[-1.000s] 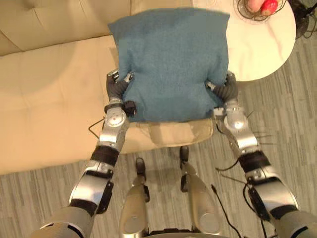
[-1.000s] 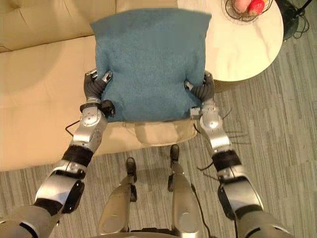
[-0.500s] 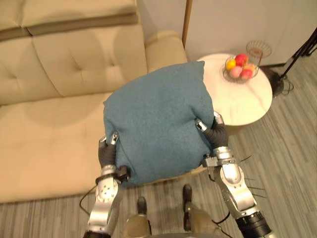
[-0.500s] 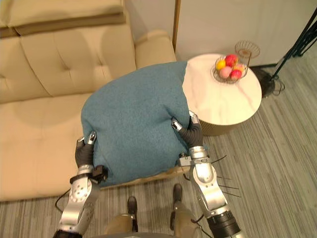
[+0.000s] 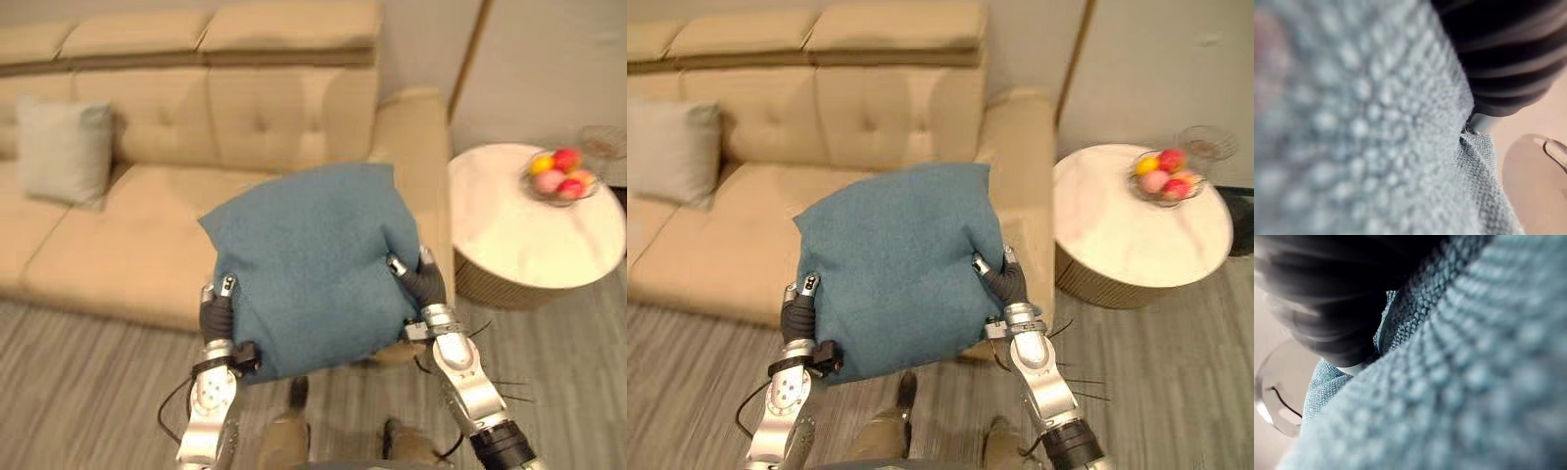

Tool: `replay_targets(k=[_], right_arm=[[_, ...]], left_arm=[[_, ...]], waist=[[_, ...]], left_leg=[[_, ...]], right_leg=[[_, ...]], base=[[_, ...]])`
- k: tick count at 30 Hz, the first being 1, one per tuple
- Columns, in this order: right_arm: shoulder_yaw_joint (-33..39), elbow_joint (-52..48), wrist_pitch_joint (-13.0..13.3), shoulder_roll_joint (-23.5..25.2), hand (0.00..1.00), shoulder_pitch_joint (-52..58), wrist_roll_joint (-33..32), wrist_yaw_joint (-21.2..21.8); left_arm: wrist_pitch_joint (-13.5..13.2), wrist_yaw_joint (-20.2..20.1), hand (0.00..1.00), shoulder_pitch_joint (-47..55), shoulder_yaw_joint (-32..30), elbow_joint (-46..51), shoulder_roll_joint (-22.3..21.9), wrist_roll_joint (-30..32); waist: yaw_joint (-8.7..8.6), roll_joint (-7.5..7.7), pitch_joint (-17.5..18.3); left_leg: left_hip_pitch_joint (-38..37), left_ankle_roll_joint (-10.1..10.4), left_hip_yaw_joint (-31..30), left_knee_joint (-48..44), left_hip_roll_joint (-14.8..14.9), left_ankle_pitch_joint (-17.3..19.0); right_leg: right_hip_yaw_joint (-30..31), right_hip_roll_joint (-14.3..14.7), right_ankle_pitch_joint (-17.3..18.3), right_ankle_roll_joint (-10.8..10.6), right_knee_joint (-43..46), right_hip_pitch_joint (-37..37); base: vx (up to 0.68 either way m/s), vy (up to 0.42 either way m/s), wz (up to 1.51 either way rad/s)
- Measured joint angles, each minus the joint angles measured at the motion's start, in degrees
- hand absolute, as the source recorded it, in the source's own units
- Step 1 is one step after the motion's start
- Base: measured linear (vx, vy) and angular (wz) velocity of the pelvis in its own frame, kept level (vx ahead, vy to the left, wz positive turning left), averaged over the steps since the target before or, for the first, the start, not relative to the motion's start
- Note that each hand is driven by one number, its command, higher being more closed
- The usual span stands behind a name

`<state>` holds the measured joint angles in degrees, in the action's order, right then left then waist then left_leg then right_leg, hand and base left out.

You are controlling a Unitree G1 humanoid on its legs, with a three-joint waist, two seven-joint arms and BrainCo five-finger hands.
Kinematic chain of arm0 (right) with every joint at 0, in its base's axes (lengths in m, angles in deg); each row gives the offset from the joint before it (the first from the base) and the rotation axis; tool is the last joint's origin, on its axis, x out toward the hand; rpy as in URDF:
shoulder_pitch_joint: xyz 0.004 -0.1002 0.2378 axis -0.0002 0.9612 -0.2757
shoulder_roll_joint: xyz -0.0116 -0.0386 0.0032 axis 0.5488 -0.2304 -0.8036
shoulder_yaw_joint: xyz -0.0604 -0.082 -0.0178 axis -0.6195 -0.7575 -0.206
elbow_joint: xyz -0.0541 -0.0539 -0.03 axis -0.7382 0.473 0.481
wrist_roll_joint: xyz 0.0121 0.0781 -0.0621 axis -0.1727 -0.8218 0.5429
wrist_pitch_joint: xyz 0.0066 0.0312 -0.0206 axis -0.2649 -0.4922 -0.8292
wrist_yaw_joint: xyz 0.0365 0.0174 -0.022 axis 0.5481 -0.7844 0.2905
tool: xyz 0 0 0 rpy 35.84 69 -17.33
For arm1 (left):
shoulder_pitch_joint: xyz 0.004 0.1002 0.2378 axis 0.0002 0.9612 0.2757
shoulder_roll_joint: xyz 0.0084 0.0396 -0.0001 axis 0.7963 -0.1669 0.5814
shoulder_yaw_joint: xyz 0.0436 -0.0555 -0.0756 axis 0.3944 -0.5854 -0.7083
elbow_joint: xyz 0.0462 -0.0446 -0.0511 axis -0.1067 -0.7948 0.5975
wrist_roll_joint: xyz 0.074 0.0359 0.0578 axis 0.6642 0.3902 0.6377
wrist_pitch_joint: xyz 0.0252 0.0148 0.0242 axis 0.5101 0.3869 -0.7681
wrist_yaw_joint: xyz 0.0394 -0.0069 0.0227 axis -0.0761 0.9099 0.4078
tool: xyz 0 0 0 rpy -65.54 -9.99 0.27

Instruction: Pick up cushions and gather them together orderly.

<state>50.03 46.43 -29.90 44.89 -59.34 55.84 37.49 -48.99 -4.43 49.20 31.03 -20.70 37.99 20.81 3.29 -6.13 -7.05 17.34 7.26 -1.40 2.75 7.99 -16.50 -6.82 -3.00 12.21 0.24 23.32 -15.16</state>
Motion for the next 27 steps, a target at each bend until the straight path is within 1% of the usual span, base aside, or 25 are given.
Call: replay_targets(k=[1,2,3,4,5,6,7,8,9,10,12,13,14,15,16,17,19,20,21,22,23,24,25,26,27], right_arm=[[0.9,1.6,-0.6,0.3,1.00,0.0,0.0,-0.1],[1.2,1.8,-0.9,0.5,1.00,0.0,0.0,-0.3],[1.6,1.8,-1.0,0.6,1.00,0.3,0.0,-0.4],[1.6,1.8,-1.0,0.6,1.00,0.4,0.0,-0.4],[1.7,1.7,-1.0,0.6,1.00,0.6,0.0,-0.4],[2.1,1.7,-1.0,0.7,1.00,0.9,0.0,-0.4],[2.6,1.6,-1.0,1.2,1.00,1.0,0.0,-0.4],[3.1,1.4,-1.0,1.5,1.00,1.2,0.0,-0.4],[3.3,1.2,-1.0,1.8,1.00,1.5,0.0,-0.4],[3.4,-0.5,-1.1,1.9,1.00,2.6,0.0,-0.4],[3.4,-2.3,-1.2,2.3,1.00,3.2,0.0,-0.3],[3.4,-3.3,-1.3,2.9,1.00,3.1,0.1,-0.1],[3.4,-3.9,-1.3,3.2,1.00,3.1,0.1,0.0],[3.4,-4.0,-1.3,3.3,1.00,3.1,0.2,0.0],[3.4,-4.2,-1.3,3.3,1.00,3.1,0.2,0.0],[3.4,-4.2,-1.4,3.3,1.00,3.1,0.2,0.0],[3.4,-4.2,-1.8,3.3,1.00,3.6,0.5,0.0],[3.4,-4.2,-1.8,3.2,1.00,4.1,0.7,0.0],[3.7,-4.2,-2.0,3.2,1.00,4.5,1.1,0.0],[3.7,-3.9,-2.3,3.6,1.00,4.8,1.4,0.1],[3.7,-3.7,-2.3,3.7,1.00,5.1,1.6,0.1],[3.7,-3.6,-2.3,3.8,1.00,5.5,1.7,0.1],[3.7,-3.6,-2.3,3.7,1.00,5.5,1.8,0.1],[3.7,-3.6,-2.2,3.7,1.00,5.5,1.9,0.1],[4.0,-3.6,-2.2,3.3,1.00,5.6,1.9,0.2]], left_arm=[[0.2,-0.1,1.00,0.0,1.4,-0.1,0.1,0.0],[0.2,-0.4,1.00,-0.1,1.8,-0.1,0.1,0.0],[0.2,-1.1,1.00,0.0,1.9,-0.2,0.1,0.0],[0.2,-1.2,1.00,0.0,1.9,-0.4,0.1,0.0],[0.3,-1.5,1.00,0.0,2.0,-0.4,0.1,-0.1],[0.2,-2.2,1.00,0.0,2.1,-0.7,0.1,-0.1],[0.2,-2.4,1.00,-0.5,2.4,-1.4,0.3,-0.1],[0.2,-2.4,1.00,-0.8,2.9,-2.2,0.7,-0.1],[0.2,-2.4,1.00,-0.8,3.4,-2.8,1.2,-0.1],[0.2,-2.4,1.00,-0.7,3.5,-2.9,1.5,-0.1],[0.2,-2.4,1.00,-0.7,3.5,-2.9,2.1,-0.1],[0.2,-2.4,1.00,-0.7,3.5,-2.9,3.0,-0.1],[0.2,-2.4,1.00,-0.6,3.5,-2.9,3.3,-0.1],[0.2,-2.4,1.00,-0.6,3.5,-2.9,3.4,-0.1],[0.3,-2.4,1.00,-0.5,3.5,-2.8,3.3,-0.1],[0.3,-2.4,1.00,-0.5,3.5,-2.8,3.3,-0.1],[0.5,-2.8,1.00,-0.3,3.6,-2.8,3.3,-0.1],[0.7,-3.1,1.00,-0.3,3.6,-2.8,3.3,0.0],[0.7,-3.4,1.00,-0.1,3.6,-2.7,3.3,0.0],[0.9,-3.4,1.00,0.2,3.6,-2.7,3.5,0.0],[1.0,-3.4,1.00,0.4,3.6,-2.7,3.5,0.0],[1.0,-3.4,1.00,0.4,3.7,-2.7,3.6,0.1],[1.0,-3.4,1.00,0.3,3.8,-2.8,4.0,0.1],[1.0,-3.4,1.00,0.2,4.0,-2.8,4.3,0.1],[1.0,-3.4,1.00,-0.6,4.6,-2.9,4.9,0.1]], waist=[[-0.36,0.70,-0.2],[-1.06,1.27,-0.5],[-2.17,2.41,-1.2],[-2.43,2.68,-1.4],[-2.52,2.68,-1.4],[-2.43,2.31,-1.2],[-2.58,2.43,-1.2],[-2.57,2.43,-1.2],[-2.62,2.43,-1.2],[-2.34,2.52,-1.1],[-2.38,2.56,-1.1],[-2.28,2.70,-1.0],[-2.30,2.70,-1.0],[-2.33,2.71,-1.0],[-2.34,2.75,-0.9],[-2.33,2.82,-0.9],[-2.75,3.29,-0.8],[-3.08,3.82,-0.7],[-3.56,4.01,-0.8],[-4.77,4.44,-1.2],[-5.33,4.40,-1.3],[-5.76,4.80,-1.5],[-5.61,5.04,-1.4],[-5.72,5.10,-1.4],[-6.19,5.16,-1.4]], left_leg=[[0.2,-3.5,8.8,-5.2,-0.5,5.4],[0.1,-5.5,11.8,-7.2,-1.3,7.0],[-0.4,-6.0,16.6,-12.0,-1.7,10.7],[-1.5,-5.9,18.2,-14.1,-1.5,13.7],[-2.3,-5.9,19.0,-14.7,-1.3,15.4],[-4.8,-5.5,19.4,-14.3,-1.0,18.9],[-5.4,-5.0,19.8,-12.6,-1.6,19.3],[-5.4,-5.1,19.7,-12.5,-2.0,19.1],[-5.3,-5.3,19.7,-13.0,-2.2,19.3],[-4.9,-6.2,19.6,-14.0,-2.7,20.0],[-4.1,-7.0,19.3,-15.2,-3.1,20.6],[-3.2,-7.4,19.3,-16.7,-3.1,21.4],[-2.6,-7.5,19.3,-17.9,-3.0,22.2],[-2.3,-7.6,19.2,-18.7,-2.9,22.7],[-1.4,-7.8,19.0,-21.2,-2.7,24.4],[-1.2,-8.0,18.9,-22.2,-2.8,25.2],[-1.3,-9.0,18.6,-25.3,-3.6,28.4],[-1.9,-9.9,18.3,-25.9,-4.7,29.4],[-2.7,-10.7,17.7,-26.4,-5.8,30.5],[-4.8,-12.1,16.4,-26.4,-7.1,31.3],[-5.6,-12.6,15.9,-26.5,-7.1,31.7],[-7.4,-12.5,15.3,-26.5,-7.1,32.7],[-9.1,-12.4,15.1,-25.7,-7.2,33.4],[-9.8,-12.4,14.8,-25.3,-7.4,33.7],[-11.2,-12.3,13.9,-24.0,-8.0,33.9]], right_leg=[[-2.1,-1.5,-1.0,0.0,-0.6,0.2],[-3.1,-2.7,-1.4,0.0,-0.9,0.0],[-4.4,-4.9,-2.2,0.1,-2.0,-0.4],[-4.9,-5.9,-3.2,-0.3,-3.3,-0.4],[-5.0,-6.3,-3.5,-0.6,-4.1,-0.3],[-5.0,-6.4,-4.0,-1.8,-5.6,0.0],[-5.1,-6.9,-4.3,-2.2,-6.2,0.2],[-5.2,-7.1,-5.0,-3.1,-7.4,1.0],[-5.6,-7.1,-6.3,-3.5,-8.9,2.0],[-5.7,-7.2,-7.9,-4.4,-10.9,3.3],[-5.5,-7.4,-9.5,-4.8,-12.9,4.1],[-5.5,-7.4,-10.9,-4.8,-14.3,4.3],[-5.5,-7.4,-11.5,-5.3,-15.2,4.7],[-5.5,-7.4,-11.8,-5.2,-15.6,5.0],[-5.5,-7.9,-11.5,-5.6,-15.1,4.9],[-5.5,-8.3,-11.0,-5.9,-14.4,4.9],[-5.3,-10.2,-7.3,-6.4,-8.5,3.9],[-4.6,-11.3,-6.0,-5.7,-2.8,2.3],[-2.6,-12.9,-6.0,-3.9,7.1,-1.8],[1.8,-13.6,-7.7,-1.0,17.7,-6.3],[2.8,-13.2,-6.6,-1.5,19.6,-6.8],[3.3,-11.6,-3.6,-2.9,20.6,-7.7],[2.8,-9.3,-1.8,-3.7,18.1,-9.3],[2.3,-8.6,-1.7,-3.6,16.5,-9.9],[1.3,-6.9,-2.1,-3.9,11.8,-11.0]], base=[[-0.23,-0.047,1.25],[-0.18,-0.058,1.18],[-0.15,-0.015,0.97],[-0.16,0.001,0.76],[-0.15,0.084,0.34],[-0.09,0.110,0.22],[-0.11,0.170,0.21],[-0.07,0.134,0.20],[-0.08,0.199,0.16],[-0.04,0.168,0.16],[-0.02,0.157,0.13],[0.00,0.153,0.01],[0.01,0.144,-0.04],[0.04,0.113,-0.03],[0.04,0.107,-0.02],[0.06,0.154,0.00],[0.09,0.118,0.10],[0.14,0.108,0.19],[0.19,0.151,0.36],[0.17,0.135,0.40],[0.20,0.081,0.43],[0.23,0.031,0.22],[0.24,0.018,0.14],[0.27,0.009,0.17],[0.39,-0.002,0.46]])
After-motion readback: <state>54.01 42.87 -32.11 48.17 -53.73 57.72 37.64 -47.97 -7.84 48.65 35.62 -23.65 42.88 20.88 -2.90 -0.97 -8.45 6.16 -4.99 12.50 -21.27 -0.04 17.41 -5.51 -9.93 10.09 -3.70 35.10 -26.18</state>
